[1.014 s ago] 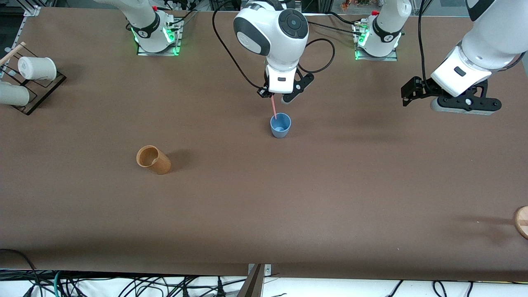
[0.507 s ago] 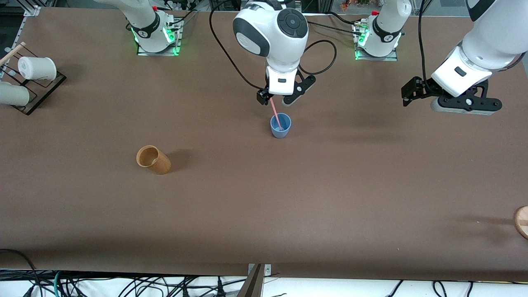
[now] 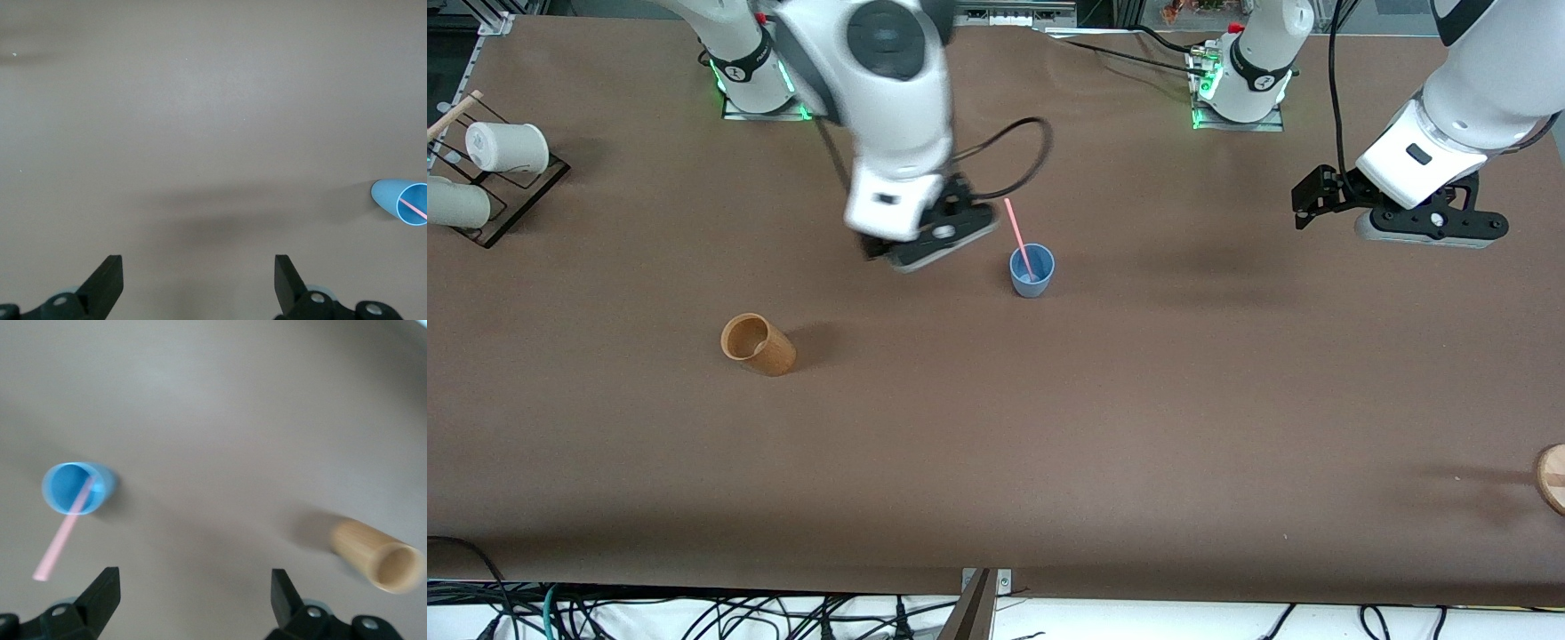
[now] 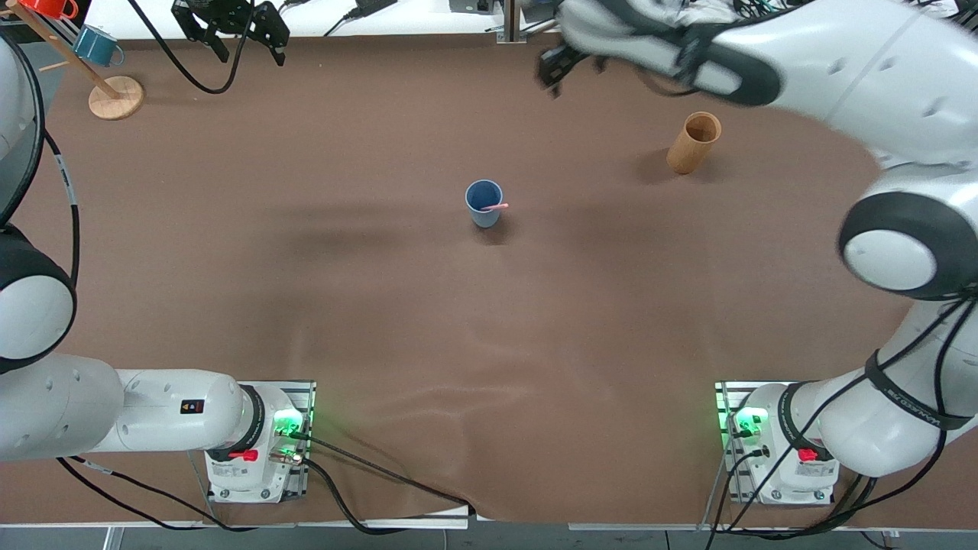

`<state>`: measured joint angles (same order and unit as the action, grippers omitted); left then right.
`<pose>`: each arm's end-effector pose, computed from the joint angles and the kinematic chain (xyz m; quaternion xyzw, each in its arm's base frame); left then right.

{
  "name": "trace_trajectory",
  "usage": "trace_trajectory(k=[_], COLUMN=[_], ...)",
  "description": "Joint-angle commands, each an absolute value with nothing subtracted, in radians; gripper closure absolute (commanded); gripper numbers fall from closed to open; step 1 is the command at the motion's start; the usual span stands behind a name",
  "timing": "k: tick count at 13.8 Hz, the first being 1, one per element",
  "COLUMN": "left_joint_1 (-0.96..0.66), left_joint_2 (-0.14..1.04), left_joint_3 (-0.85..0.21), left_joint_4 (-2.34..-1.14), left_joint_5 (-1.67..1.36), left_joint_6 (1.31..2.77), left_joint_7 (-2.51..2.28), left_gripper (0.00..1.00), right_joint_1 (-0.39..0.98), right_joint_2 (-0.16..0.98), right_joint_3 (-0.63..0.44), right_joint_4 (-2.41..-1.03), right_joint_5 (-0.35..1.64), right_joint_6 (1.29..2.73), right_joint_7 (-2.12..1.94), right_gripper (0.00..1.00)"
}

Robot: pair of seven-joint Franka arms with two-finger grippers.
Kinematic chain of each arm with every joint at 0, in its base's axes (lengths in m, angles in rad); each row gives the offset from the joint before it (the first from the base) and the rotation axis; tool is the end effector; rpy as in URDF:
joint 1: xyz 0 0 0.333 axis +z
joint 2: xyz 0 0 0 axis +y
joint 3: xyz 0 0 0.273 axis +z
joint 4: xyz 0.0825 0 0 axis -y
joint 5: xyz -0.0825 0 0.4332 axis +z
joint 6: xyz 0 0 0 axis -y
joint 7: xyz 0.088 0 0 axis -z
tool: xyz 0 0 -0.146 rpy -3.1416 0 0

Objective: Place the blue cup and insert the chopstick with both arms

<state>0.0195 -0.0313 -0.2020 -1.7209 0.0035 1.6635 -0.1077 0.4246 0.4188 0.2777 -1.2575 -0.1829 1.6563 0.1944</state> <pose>0.5881 -0.1090 0.4904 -0.9992 0.0375 0.0125 0.0068 0.5759 0.4163 0.4465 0.9681 0.2479 0.0128 0.0329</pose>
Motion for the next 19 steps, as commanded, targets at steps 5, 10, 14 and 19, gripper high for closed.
trace_trajectory(k=[5,10,14,19], left_joint_1=[0.023,0.025,0.025,0.023], left_joint_2=[-0.028,-0.028,-0.028,-0.028], left_joint_3=[-0.206,-0.206,-0.206,-0.206], left_joint_4=[-1.701,-1.701,-1.701,-1.701], left_joint_5=[0.009,0.006,0.006,0.006], left_joint_6=[1.640,1.632,1.632,1.632], left_joint_7=[-0.094,-0.094,-0.094,-0.095], left_gripper=[0.00,0.00,0.00,0.00], right_joint_1=[0.066,0.040,0.034,0.034], right_joint_2=[0.121,0.043,0.029,0.018], right_joint_3=[0.290,0.203,0.199,0.179], right_joint_4=[-1.479,-1.531,-1.532,-1.532], right_joint_5=[-0.072,0.015,0.014,0.011], right_joint_6=[1.566,1.560,1.551,1.548], right_joint_7=[-0.050,-0.117,-0.124,-0.127], right_gripper=[0.00,0.00,0.00,0.00])
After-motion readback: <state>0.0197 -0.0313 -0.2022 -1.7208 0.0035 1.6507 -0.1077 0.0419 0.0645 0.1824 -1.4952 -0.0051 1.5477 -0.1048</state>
